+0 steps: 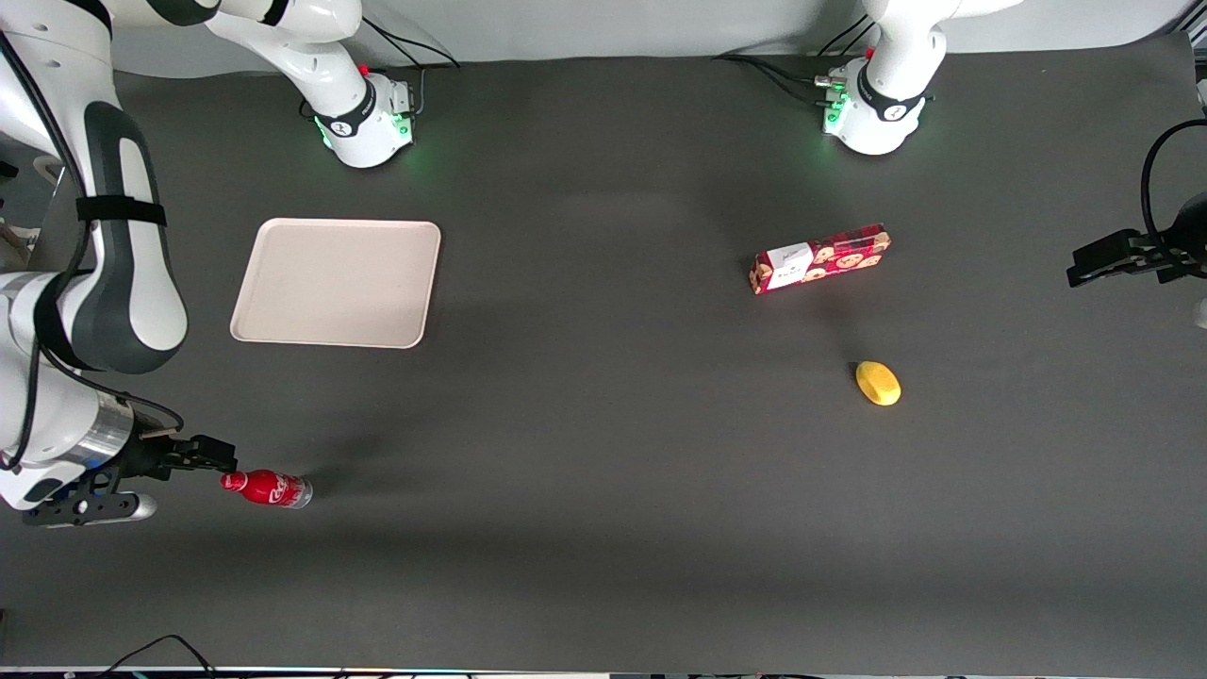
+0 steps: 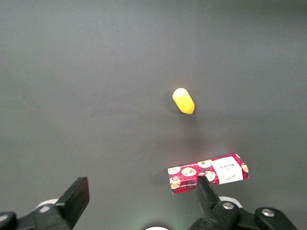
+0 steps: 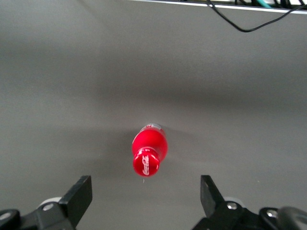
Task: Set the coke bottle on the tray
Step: 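Move the open right gripper down to the red Coca-Cola bottle, then close the right gripper around the bottle's body, then lift the bottle up off the table with the right gripper, then carry the bottle over the white tray and lower it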
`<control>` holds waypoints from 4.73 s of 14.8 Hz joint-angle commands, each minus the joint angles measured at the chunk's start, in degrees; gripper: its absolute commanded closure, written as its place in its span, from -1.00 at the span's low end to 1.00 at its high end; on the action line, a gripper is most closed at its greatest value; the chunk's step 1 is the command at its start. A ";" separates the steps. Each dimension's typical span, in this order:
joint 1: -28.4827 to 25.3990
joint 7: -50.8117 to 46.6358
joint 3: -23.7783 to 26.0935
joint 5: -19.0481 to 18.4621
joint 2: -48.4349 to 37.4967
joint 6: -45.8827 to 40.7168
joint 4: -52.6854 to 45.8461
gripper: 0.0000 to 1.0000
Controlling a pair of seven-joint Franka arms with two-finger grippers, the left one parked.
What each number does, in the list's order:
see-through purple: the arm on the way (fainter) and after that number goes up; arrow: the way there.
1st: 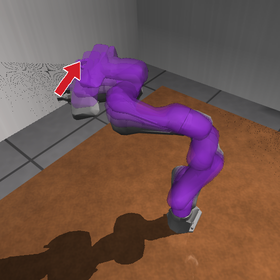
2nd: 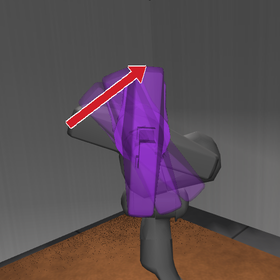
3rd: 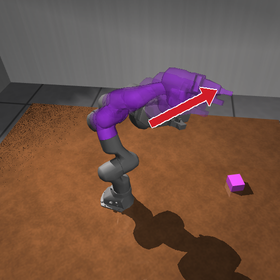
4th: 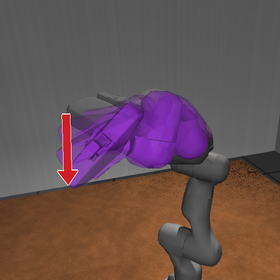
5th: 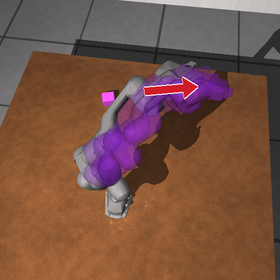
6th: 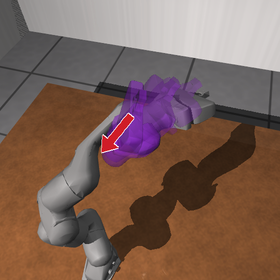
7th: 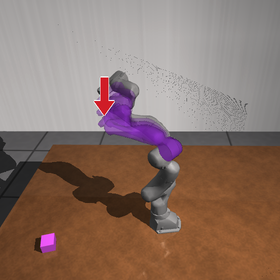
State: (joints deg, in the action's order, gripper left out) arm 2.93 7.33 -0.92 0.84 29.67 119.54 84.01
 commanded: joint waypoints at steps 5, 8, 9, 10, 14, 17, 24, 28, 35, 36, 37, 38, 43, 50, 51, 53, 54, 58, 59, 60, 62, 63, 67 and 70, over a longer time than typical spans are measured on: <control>1.20 1.29 1.63 -0.40 5.65 4.47 -1.39 -1.00; 1.20 1.20 1.89 -2.67 6.45 6.92 0.53 -1.00; 1.20 1.20 2.33 -3.21 6.45 7.37 0.89 -1.00; 1.37 1.20 2.50 -3.21 6.45 7.38 0.89 -1.00; 1.38 1.02 2.68 -3.21 6.45 7.29 0.98 -0.98; 1.38 1.11 2.68 -3.30 6.45 7.29 0.98 -0.49; 1.38 0.50 2.60 -3.30 5.93 6.67 0.89 1.00; 2.52 0.50 2.60 -3.21 2.59 2.22 0.72 1.00; 3.57 0.32 1.63 -3.56 -9.54 -13.15 -2.25 1.00; 3.66 0.32 1.63 -4.69 -10.68 -16.93 -3.93 1.00; 3.66 0.41 1.63 -6.36 -12.34 -20.19 -4.90 1.00; 3.57 0.41 1.63 -7.33 -14.27 -23.01 -5.00 1.00; 3.57 0.06 1.63 -7.52 -24.29 -34.96 -3.51 1.00; 3.58 0.58 -1.97 -6.81 -45.12 -24.73 29.15 1.00; 3.49 0.76 -2.85 -6.81 -47.49 -21.66 33.89 1.00; 3.31 1.02 -4.26 -6.81 -50.58 -15.94 41.72 1.00; 3.31 1.20 -4.35 -6.81 -51.11 -14.09 44.02 1.00; 3.49 5.76 -7.32 -6.81 -51.82 -7.42 53.34 1.00; 3.49 6.47 -8.03 -6.81 -51.82 -5.22 55.62 1.00; 3.49 6.56 -8.30 -6.90 -51.91 -2.23 58.00 1.00; 3.84 6.56 -8.39 -6.99 -51.82 3.66 62.13 1.00; 3.92 6.65 -8.48 -7.43 -51.74 6.21 64.15 1.00; 4.19 6.74 -8.48 -11.02 -50.25 8.78 66.10 1.00; 5.42 6.74 -8.48 -12.26 -48.23 9.84 66.11 1.00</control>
State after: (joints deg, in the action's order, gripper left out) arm 7.25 12.71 -9.34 -9.94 -19.25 128.23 150.00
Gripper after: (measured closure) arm 0.661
